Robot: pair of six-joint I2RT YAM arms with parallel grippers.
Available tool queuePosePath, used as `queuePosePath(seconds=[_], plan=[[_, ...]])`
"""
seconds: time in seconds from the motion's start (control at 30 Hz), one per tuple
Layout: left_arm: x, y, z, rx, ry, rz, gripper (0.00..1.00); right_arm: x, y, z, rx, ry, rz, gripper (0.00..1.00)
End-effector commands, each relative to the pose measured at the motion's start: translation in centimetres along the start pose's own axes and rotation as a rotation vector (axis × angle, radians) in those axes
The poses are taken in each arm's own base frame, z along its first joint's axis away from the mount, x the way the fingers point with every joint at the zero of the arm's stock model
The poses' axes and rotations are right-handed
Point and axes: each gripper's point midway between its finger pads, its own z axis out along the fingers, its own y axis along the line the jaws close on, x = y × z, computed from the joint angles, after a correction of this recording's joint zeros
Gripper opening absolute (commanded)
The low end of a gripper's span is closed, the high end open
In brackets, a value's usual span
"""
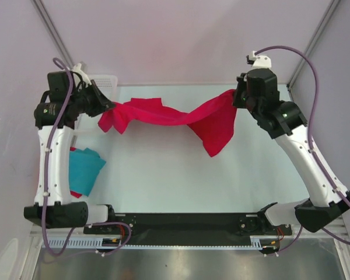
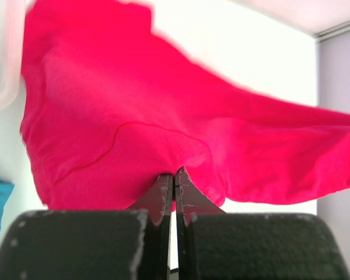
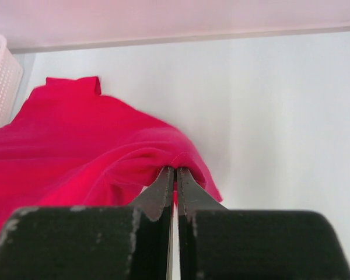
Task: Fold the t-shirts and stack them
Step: Flatten out the tshirt
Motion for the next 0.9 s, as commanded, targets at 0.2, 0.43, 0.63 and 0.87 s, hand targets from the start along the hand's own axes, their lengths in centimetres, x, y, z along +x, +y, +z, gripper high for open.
queuePosePath(seconds=[0.2, 0.43, 0.63, 0.87], plan=[[0.0, -2.7, -6.1, 0.096, -0.184, -0.029, 0.00, -4.6, -3.1, -5.5, 0.091, -0.097, -0.019, 0.00], [-3.7, -1.6, 0.1, 0.071, -0.152, -0.123, 0.00, -4.1, -3.9, 1.5, 0.079, -0.037, 0.023, 0.00], [-9.6, -0.5, 7.7, 0.036, -0.145, -0.137, 0.00, -4.3, -6.6, 11.1, 0.117, 0.022, 0.056, 0.00], [-17.4, -1.8, 13.9, 0.173, -0.189, -0.204, 0.00, -8.8, -11.4, 18.4, 0.179, -0.031, 0.084, 0.00]])
